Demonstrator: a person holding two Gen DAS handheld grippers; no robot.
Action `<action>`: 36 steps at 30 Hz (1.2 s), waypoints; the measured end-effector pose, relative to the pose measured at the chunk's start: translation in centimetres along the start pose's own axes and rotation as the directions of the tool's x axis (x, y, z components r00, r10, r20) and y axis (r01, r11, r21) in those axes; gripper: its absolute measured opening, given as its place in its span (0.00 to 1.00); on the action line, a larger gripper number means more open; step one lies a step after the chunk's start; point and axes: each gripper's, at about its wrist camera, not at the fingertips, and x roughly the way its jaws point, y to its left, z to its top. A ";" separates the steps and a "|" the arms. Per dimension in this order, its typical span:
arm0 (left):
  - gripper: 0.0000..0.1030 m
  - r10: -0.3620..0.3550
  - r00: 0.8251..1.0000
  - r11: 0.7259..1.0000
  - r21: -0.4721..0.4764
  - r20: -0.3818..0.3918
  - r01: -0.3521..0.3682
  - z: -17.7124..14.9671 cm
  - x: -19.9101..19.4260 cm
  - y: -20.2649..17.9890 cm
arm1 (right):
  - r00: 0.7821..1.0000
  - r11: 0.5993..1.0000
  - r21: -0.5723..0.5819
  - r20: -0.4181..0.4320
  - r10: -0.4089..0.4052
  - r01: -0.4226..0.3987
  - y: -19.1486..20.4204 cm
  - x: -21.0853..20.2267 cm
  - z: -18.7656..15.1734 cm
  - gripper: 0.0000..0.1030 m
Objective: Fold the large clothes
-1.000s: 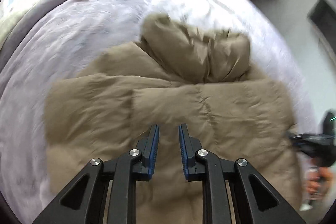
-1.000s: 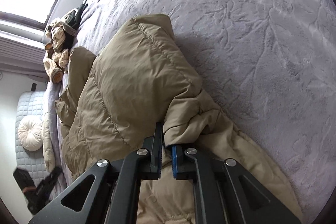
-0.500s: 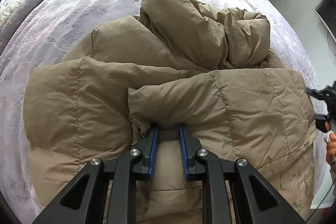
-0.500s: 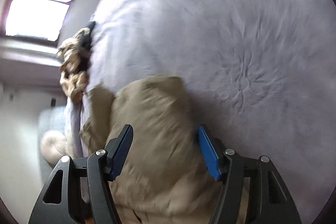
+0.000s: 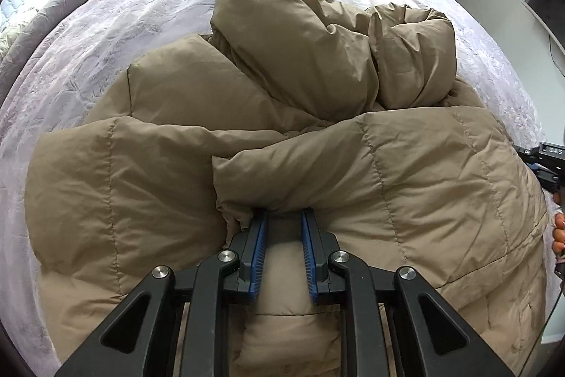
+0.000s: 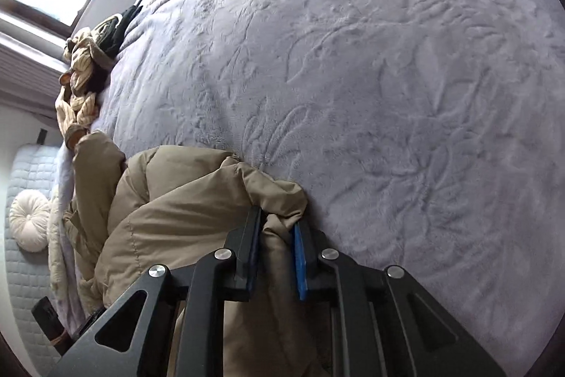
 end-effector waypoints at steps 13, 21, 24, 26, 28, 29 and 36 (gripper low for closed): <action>0.21 0.031 1.000 1.000 -0.005 0.005 -0.031 -0.9 -1.8 -0.4 | 0.992 0.934 -0.336 0.002 -0.130 0.123 3.3 -3.8 -9.5 0.13; 0.21 0.065 0.998 0.998 0.020 -0.002 -0.065 -4.5 -4.4 -0.4 | 0.990 0.919 -0.370 0.026 -0.137 0.137 3.0 -3.8 -10.0 0.13; 0.21 0.080 0.997 0.996 0.031 0.005 -0.080 -6.1 -2.8 -0.3 | 0.990 0.917 -0.376 0.037 -0.133 0.137 2.8 -3.6 -10.1 0.13; 0.21 0.088 0.996 0.996 0.028 0.008 -0.088 -6.0 -2.6 -0.4 | 0.986 0.898 -0.407 0.060 -0.153 0.164 3.2 -3.3 -10.5 0.13; 0.21 0.097 0.995 0.995 0.015 -0.005 -0.097 -5.7 -3.0 -0.4 | 0.983 0.887 -0.424 0.070 -0.168 0.181 3.4 -3.4 -10.7 0.15; 0.21 0.101 0.995 0.995 0.009 -0.008 -0.101 -5.7 -3.4 -0.3 | 0.983 0.888 -0.423 0.065 -0.171 0.182 3.5 -3.6 -10.7 0.16; 0.21 0.137 0.991 0.991 -0.011 -0.015 -0.137 -5.8 -7.2 -0.7 | 0.992 0.929 -0.349 0.036 -0.117 0.123 4.7 -6.9 -10.3 0.29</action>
